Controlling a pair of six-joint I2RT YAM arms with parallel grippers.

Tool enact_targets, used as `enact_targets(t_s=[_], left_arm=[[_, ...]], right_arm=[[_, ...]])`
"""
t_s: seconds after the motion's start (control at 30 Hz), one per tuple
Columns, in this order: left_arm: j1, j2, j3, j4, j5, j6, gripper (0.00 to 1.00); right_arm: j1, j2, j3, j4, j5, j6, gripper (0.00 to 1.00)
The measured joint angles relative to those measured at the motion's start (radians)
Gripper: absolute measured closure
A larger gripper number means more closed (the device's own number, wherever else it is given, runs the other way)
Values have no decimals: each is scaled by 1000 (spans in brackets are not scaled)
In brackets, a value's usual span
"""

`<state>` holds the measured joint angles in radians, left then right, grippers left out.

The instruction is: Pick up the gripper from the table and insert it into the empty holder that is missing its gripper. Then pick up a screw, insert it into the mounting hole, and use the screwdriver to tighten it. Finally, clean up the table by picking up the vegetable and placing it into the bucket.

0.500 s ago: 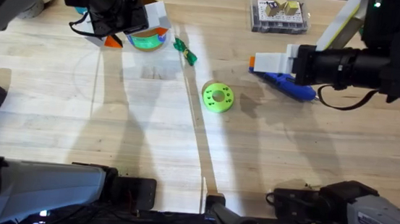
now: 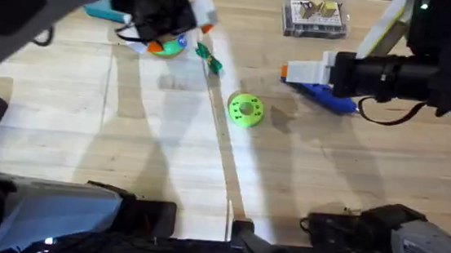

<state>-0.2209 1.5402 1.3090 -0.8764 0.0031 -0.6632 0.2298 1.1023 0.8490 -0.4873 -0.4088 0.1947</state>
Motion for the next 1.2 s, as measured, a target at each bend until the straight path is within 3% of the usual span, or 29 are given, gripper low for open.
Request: enact_targets(t_s=[0.13,0.17,0.37,0.67,0.77,0.83,0.9,0.97,1.1,1.2], left_arm=[[-124,38,0,72,-84,-97,11],[-164,111,0,103,-113,-155,11],[-165,274,-1,178,-136,-234,11],[-164,381,-4,309,-150,-261,4],[-163,392,-4,306,-163,-268,211],[-163,392,-4,309,-163,-271,429],[-163,393,-4,310,-161,-272,763],[-163,393,-4,309,-160,-271,964],[-163,393,-4,308,-155,-272,981],[-156,381,-3,264,-108,-267,982]], right_arm=[[0,0,0,0,0,0,15],[0,0,0,0,0,0,15],[0,0,0,0,0,0,15],[0,1,0,-1,0,0,15],[0,0,0,-1,0,0,15],[0,1,0,-1,0,0,15],[0,1,0,-1,0,0,15],[0,1,0,0,0,0,15],[0,1,0,8,0,0,15],[0,1,0,15,0,0,15]])
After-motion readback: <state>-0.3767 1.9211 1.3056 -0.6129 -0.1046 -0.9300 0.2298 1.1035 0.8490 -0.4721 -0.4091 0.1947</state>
